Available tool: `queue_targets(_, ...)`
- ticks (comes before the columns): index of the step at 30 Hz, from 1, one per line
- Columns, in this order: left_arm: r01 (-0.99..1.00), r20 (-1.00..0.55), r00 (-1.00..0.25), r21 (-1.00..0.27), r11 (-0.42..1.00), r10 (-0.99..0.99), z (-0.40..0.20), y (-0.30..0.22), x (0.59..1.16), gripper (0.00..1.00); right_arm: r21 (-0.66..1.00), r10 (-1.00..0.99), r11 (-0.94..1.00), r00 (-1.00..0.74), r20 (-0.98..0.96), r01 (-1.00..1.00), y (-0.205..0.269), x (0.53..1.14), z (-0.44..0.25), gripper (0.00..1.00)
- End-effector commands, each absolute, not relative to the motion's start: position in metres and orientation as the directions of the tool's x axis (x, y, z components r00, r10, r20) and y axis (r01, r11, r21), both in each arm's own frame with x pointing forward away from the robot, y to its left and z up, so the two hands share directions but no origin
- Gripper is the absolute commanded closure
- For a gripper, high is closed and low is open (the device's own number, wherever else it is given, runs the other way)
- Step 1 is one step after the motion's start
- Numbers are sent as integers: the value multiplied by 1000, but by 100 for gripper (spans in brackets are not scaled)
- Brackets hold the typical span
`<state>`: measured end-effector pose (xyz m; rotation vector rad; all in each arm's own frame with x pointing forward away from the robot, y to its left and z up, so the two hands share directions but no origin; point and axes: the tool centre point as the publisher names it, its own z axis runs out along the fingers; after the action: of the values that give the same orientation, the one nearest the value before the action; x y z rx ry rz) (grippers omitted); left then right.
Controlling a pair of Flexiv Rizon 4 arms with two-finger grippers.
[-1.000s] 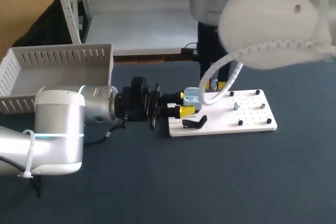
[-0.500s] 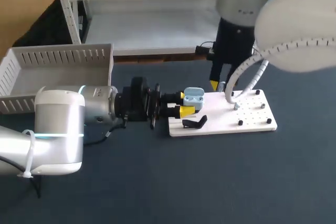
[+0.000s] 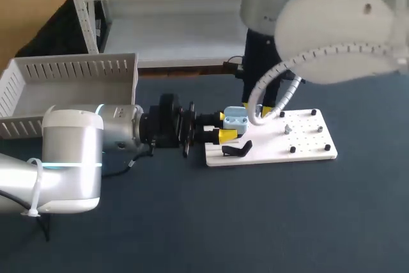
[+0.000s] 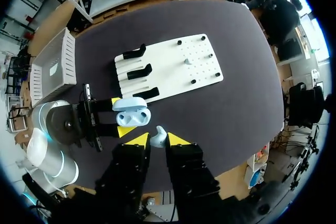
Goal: Pick up each earbud case from the left stands, insert the matching earbuds, close the lid, and place the case in the box.
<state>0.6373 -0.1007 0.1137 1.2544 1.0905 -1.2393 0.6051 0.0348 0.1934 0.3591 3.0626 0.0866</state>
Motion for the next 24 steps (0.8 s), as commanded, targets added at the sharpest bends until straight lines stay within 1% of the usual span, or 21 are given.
queue_targets(1,995,-997,62,66,-72,-55,113,-101,638,100,41,235,971,-971,-34,234,41,610,194,100)
queue_targets(24,995,-997,62,66,-72,-55,113,-101,638,100,12,211,977,-975,-63,211,60,610,186,100)
